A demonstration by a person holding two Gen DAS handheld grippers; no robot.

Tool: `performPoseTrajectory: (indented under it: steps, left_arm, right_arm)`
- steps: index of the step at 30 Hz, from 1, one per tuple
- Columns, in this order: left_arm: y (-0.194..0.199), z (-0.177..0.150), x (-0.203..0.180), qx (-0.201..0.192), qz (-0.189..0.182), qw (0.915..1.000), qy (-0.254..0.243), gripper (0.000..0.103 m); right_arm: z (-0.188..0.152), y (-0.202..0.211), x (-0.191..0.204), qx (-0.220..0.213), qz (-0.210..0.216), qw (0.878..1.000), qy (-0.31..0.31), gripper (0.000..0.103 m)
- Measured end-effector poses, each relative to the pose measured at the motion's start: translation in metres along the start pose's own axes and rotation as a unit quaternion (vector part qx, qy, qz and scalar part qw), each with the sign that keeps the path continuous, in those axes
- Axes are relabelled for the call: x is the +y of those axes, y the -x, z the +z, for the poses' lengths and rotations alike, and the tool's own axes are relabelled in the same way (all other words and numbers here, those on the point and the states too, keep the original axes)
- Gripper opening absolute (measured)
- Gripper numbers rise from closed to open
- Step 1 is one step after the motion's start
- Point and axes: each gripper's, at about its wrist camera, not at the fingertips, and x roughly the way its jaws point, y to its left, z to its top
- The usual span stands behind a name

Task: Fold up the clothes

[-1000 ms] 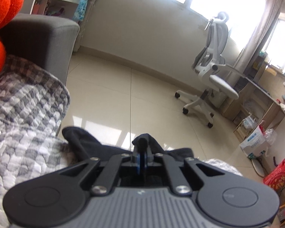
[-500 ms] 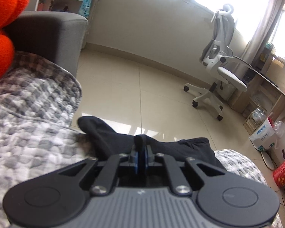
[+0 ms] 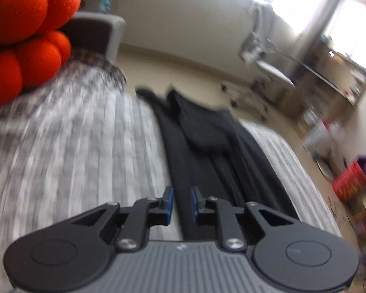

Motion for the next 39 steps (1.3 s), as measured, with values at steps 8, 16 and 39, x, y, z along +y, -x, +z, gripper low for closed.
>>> performPoseTrajectory:
  steps: [8,16,39]
  left_arm:
    - [0.051,-0.108,0.000,0.062,-0.014,0.9975,0.032,0.029]
    - [0.045,-0.132,-0.027,0.065,-0.061,0.9958,0.021,0.034]
    - [0.061,-0.142,-0.024,0.080,-0.039,0.9958,-0.021,0.003]
  right_arm:
    - [-0.042,-0.038,0.021,-0.004,0.056,0.996,-0.071,0.040]
    - [-0.053,-0.032,0.025,-0.011,0.050,0.991,-0.122,0.030]
    - [-0.023,-0.052,0.050,0.010,0.001,0.999,-0.044,0.014]
